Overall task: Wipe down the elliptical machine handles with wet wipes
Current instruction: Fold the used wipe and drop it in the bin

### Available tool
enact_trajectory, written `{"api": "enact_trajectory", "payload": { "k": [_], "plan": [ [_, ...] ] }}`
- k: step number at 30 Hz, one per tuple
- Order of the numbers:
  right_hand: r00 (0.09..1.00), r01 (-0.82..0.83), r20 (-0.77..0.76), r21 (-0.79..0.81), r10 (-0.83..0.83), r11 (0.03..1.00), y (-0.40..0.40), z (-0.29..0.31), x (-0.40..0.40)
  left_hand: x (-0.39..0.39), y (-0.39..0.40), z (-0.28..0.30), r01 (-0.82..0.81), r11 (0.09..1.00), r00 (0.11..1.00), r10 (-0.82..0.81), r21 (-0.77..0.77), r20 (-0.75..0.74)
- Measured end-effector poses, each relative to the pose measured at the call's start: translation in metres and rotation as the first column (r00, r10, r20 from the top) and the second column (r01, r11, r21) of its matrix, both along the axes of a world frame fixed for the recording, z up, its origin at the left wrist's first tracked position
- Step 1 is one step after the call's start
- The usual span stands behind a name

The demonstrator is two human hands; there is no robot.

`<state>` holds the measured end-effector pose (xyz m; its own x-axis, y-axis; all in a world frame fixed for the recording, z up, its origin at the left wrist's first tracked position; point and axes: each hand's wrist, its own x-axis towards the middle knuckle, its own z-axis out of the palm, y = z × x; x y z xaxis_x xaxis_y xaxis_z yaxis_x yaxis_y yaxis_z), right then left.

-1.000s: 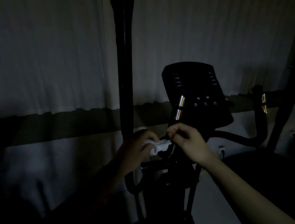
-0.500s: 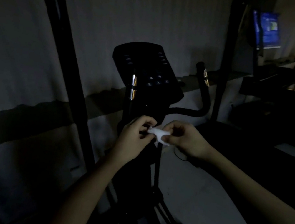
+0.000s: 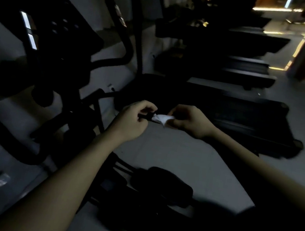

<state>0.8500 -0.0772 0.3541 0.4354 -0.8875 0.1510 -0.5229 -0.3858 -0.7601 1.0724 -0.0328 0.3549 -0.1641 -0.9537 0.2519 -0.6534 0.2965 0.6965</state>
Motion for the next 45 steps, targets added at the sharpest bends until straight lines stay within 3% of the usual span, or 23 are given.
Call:
{"api": "enact_trajectory", "payload": {
  "k": [9,19,24,34,39,45],
  "plan": [
    [0.966,0.257,0.002,0.126,-0.260,0.958,0.065,-0.052,-0.163,-0.162,0.002,-0.044,0.273,0.957,0.953,-0.282,0.096,0.107],
    [0.850,0.526,-0.132,0.159,-0.509,0.836,0.172,-0.113,-0.427,-0.440,0.050,-0.101,0.515,0.838,0.774,-0.545,0.181,0.322],
    [0.762,0.645,-0.172,0.127,-0.624,0.753,0.238,-0.134,-0.541,-0.566,0.086,-0.122,0.611,0.760,0.691,-0.649,0.223,0.318],
    [0.522,0.845,-0.196,0.248,-0.830,0.473,0.348,-0.166,-0.721,-0.795,0.132,-0.156,0.812,0.530,0.448,-0.835,0.246,0.321],
    [0.374,0.910,-0.222,0.274,-0.901,0.310,0.394,-0.198,-0.801,-0.908,0.154,-0.190,0.893,0.395,0.285,-0.866,0.215,0.411],
    [0.187,0.938,-0.195,0.328,-0.963,0.116,0.439,-0.241,-0.890,-1.023,0.181,-0.236,0.929,0.285,0.156,-0.880,0.234,0.449]
  ]
}}
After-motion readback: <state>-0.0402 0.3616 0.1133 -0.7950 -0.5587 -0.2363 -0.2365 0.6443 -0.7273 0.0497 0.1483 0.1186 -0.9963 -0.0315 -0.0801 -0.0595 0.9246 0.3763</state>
